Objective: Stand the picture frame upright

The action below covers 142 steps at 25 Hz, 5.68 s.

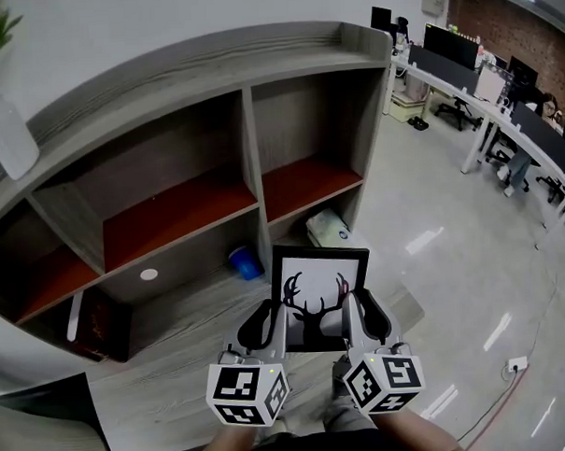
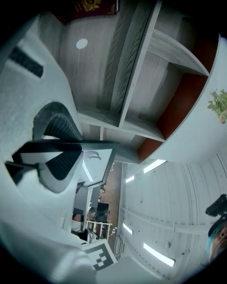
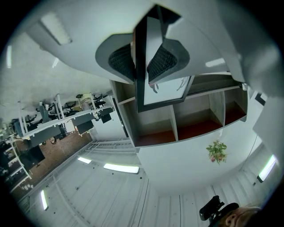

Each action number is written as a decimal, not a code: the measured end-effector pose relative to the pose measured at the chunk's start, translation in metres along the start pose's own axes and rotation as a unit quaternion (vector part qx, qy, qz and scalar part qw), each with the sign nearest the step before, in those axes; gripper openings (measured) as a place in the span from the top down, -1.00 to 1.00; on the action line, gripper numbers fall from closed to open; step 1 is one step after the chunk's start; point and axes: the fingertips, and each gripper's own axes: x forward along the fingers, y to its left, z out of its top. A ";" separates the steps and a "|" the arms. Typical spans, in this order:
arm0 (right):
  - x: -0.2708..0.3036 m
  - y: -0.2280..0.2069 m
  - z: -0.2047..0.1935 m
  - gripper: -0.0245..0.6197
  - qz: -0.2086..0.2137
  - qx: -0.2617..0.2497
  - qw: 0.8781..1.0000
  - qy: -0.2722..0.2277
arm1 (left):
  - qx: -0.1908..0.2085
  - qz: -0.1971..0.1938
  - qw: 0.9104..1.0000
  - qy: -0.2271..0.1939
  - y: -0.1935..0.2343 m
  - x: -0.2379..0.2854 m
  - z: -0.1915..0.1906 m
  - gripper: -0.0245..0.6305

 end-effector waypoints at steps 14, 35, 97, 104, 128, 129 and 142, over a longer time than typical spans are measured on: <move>0.040 -0.059 0.042 0.67 0.048 -0.013 0.999 -0.002 | -0.009 0.034 0.999 -0.033 -0.038 0.062 0.022 0.70; 0.066 -0.066 0.062 0.67 0.132 -0.007 0.991 0.014 | -0.019 0.110 0.992 -0.056 -0.049 0.068 0.036 0.70; 0.205 -0.036 0.176 0.67 0.283 -0.027 0.957 -0.060 | 0.063 0.273 0.943 -0.182 -0.019 0.140 0.166 0.72; 0.217 -0.025 0.185 0.67 0.280 -0.031 0.957 -0.076 | 0.065 0.289 0.935 -0.195 -0.007 0.144 0.176 0.72; 0.255 -0.009 0.190 0.66 0.249 -0.048 0.961 -0.106 | 0.045 0.300 0.928 -0.218 0.027 0.165 0.186 0.73; 0.256 -0.009 0.190 0.66 0.246 -0.049 0.962 -0.108 | 0.043 0.299 0.928 -0.219 0.028 0.166 0.186 0.73; 0.267 -0.011 0.186 0.65 0.198 -0.073 0.968 -0.133 | 0.040 0.325 0.918 -0.221 0.040 0.181 0.186 0.74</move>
